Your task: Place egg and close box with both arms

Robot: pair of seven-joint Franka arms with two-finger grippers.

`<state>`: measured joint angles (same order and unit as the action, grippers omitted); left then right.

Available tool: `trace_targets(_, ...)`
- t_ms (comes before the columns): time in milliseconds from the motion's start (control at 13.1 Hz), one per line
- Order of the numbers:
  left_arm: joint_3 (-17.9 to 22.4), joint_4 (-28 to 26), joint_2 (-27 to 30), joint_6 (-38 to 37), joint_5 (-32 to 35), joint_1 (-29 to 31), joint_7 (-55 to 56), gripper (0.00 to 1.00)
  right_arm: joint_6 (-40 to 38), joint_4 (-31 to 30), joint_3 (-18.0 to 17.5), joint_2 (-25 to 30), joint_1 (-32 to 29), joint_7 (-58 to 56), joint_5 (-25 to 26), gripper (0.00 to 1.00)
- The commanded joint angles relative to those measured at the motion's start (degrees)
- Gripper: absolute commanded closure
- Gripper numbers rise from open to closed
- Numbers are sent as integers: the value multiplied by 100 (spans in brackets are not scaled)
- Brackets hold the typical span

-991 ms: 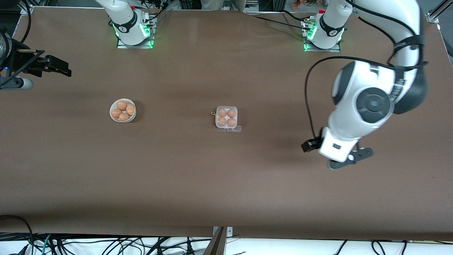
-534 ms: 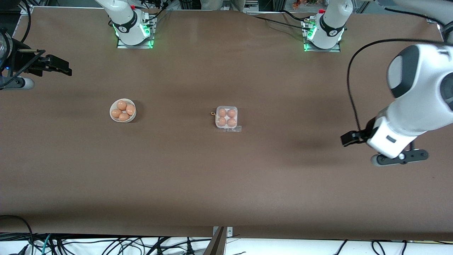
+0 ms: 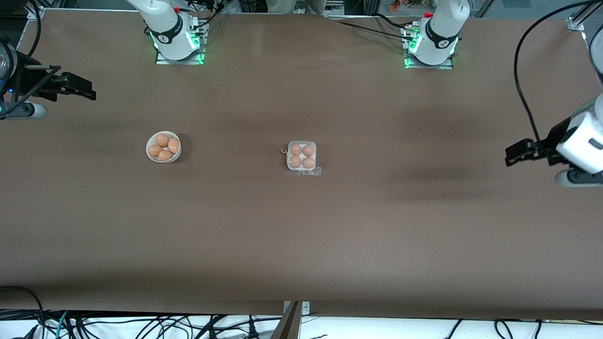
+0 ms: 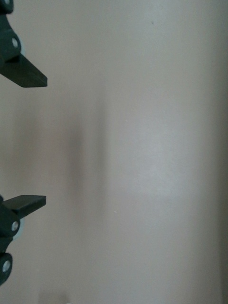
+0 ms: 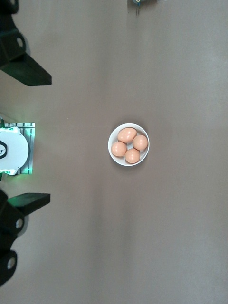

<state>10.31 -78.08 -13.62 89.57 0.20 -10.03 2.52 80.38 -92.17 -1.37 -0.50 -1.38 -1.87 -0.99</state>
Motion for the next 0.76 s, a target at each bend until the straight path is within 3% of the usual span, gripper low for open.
trace_targets(0,-116,-812,788,-27,200,18,-85,0,-128,147,-30,-55,-64,-86,-60,0)
trace_targets(305,-379,-1042,1071,-89,200,193,169,0,-128,155,-38,-55,-55,-86,-60,0)
trace_targets(534,-906,-1051,1107,-106,208,589,178,0,-128,155,-47,-55,-55,-86,-51,0)
trace_targets(686,-916,-1051,1107,-124,200,616,178,0,-128,164,-47,-55,-55,-95,-51,0)
